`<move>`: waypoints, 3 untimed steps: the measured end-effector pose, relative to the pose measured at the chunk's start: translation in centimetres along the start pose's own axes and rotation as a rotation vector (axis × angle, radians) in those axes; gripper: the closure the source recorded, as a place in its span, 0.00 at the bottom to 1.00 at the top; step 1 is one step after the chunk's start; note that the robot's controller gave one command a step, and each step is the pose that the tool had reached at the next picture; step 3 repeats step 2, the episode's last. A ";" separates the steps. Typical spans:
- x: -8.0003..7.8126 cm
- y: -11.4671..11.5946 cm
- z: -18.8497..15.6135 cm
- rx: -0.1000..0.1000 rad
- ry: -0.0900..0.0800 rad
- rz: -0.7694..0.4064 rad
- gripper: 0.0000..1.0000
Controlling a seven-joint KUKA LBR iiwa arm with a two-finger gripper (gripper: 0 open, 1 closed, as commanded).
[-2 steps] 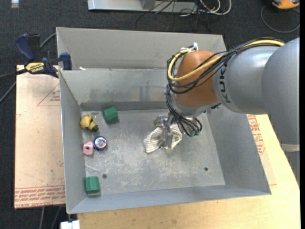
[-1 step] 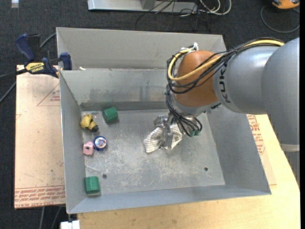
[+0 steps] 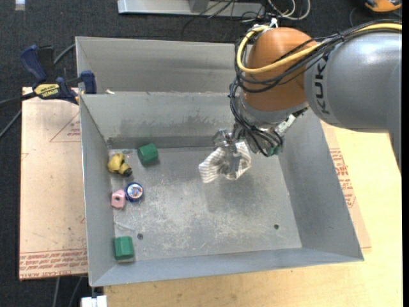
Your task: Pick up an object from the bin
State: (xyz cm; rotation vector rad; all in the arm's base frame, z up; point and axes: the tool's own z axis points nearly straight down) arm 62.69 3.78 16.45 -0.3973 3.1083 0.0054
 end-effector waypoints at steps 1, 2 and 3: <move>0.0 0.0 0.0 0.000 0.000 0.000 1.00; -0.5 -0.2 -8.1 -0.001 -0.005 -0.031 1.00; -0.5 -0.2 -8.1 -0.001 -0.005 -0.031 1.00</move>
Offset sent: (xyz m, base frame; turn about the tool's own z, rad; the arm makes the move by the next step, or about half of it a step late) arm 0.0038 -0.0018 0.0803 -0.0337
